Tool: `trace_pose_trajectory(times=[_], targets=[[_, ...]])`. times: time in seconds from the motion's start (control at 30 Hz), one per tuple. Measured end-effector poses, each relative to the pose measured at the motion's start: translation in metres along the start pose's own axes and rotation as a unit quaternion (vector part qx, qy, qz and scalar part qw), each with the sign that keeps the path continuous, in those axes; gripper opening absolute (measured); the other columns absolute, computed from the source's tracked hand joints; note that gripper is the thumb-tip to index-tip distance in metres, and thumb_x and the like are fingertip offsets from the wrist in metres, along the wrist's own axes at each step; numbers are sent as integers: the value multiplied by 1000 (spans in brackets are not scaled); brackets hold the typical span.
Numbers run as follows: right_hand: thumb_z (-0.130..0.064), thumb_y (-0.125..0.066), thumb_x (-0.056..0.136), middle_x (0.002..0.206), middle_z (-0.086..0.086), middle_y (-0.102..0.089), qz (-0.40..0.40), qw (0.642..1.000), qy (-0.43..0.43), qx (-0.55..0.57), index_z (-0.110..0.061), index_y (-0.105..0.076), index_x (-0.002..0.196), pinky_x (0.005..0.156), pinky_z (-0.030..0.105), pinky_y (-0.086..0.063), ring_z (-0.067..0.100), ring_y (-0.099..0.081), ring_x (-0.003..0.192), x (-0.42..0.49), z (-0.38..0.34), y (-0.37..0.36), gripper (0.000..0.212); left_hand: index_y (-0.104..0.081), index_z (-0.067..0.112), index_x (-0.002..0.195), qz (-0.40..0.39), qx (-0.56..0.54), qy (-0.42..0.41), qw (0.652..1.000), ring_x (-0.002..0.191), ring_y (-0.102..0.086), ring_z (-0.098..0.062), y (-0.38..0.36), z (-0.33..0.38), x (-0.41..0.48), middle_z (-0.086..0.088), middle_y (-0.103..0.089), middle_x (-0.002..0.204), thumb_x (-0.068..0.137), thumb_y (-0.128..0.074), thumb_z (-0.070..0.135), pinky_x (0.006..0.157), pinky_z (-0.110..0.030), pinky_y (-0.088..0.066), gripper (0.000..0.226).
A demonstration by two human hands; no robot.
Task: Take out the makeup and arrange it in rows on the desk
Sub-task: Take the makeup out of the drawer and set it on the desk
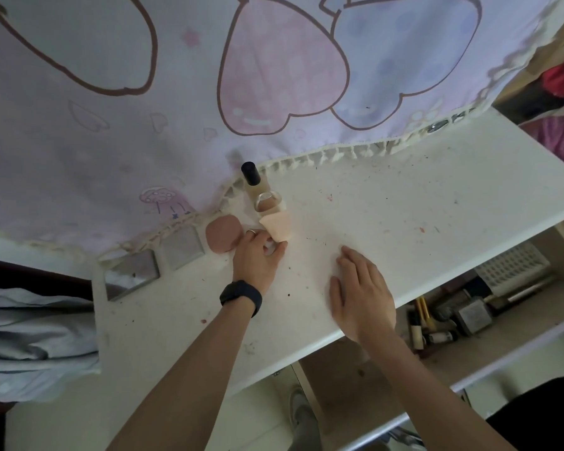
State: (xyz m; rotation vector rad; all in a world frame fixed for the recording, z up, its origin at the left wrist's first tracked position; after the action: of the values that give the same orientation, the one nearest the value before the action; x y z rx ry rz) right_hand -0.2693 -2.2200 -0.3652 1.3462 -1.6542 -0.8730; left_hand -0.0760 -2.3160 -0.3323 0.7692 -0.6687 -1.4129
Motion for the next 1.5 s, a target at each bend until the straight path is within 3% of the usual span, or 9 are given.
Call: trace_pose_trajectory(times=[0.13,0.43,0.67,0.87,1.0,1.13,1.23,1.3,1.5], targets=[[-34,-39,101,145,4,-53,-11,1000,-2,0,-10,-60,129,112,34,-39,22,-49,132,0,-2,2,43,-66,17,87,9,-11,14,1000,73,-44,-7,0,1,-1,2,-48,85,87,-74,30,62,-9,-35,16],[-32,-42,102,144,8,-54,-34,999,25,13,-7,-61,129,118,30,-27,25,-49,132,2,-1,6,42,-61,15,121,23,-34,144,989,112,-49,-28,-13,2,-43,-8,-53,121,83,-77,33,97,-40,-47,45],[-29,-50,100,141,3,-59,-53,994,80,48,-16,-67,125,113,46,-39,23,-48,137,-53,39,44,33,-66,21,112,-7,91,-138,986,111,-56,-27,-38,43,-143,-5,-63,120,84,-70,11,89,-42,-52,29],[-30,-61,87,114,-1,-70,-56,997,-56,-13,-22,-74,99,98,50,-48,27,-58,115,-118,137,89,19,-62,28,114,-138,89,-294,942,124,-48,-20,-94,82,-222,-1,-57,129,75,-68,16,106,-33,-41,41],[-48,-44,95,121,-3,-67,-206,960,-145,-122,-29,-72,106,121,49,-17,21,-51,127,-114,179,101,35,-37,30,146,-295,171,-134,930,139,-32,-27,-147,86,-214,-5,-32,150,92,-57,14,106,-39,-43,61],[-47,-44,96,119,2,-64,-274,934,-161,-166,-25,-60,121,122,53,-1,27,-58,119,-86,193,97,37,-21,35,153,-285,245,-73,924,146,-18,-37,-178,86,-194,-12,-20,157,91,-33,-6,111,-50,-38,76],[-42,-49,94,127,9,-60,-308,913,-165,-211,-22,-45,138,121,55,-7,32,-58,118,-67,200,86,49,-37,36,149,-206,286,-100,930,136,-35,-47,-195,79,-184,-22,-35,149,86,-19,-1,112,-58,-34,75],[-39,-54,92,136,13,-53,-334,901,-179,-212,-25,-33,146,118,55,-15,36,-54,124,-57,202,77,60,-44,36,144,-190,290,-108,932,129,-41,-50,-203,73,-183,-24,-42,141,88,-35,-3,109,-62,-35,69],[-28,-61,92,145,23,-42,-358,881,-219,-220,-20,-27,143,105,50,-36,42,-44,131,-51,199,57,62,-44,31,139,-240,309,-123,912,129,-35,-44,-205,73,-187,-19,-35,137,92,-24,3,109,-59,-34,58]])
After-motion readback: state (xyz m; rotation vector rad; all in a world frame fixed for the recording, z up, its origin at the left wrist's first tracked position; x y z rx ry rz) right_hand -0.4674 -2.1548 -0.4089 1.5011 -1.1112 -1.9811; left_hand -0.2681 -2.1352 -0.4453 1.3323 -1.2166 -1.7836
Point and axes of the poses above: each hand's wrist, its own x-axis towards the middle knuckle, its own y-axis out of the back of the hand, z = x × y, the point moved 4 cm from there along x, towards the middle knuckle
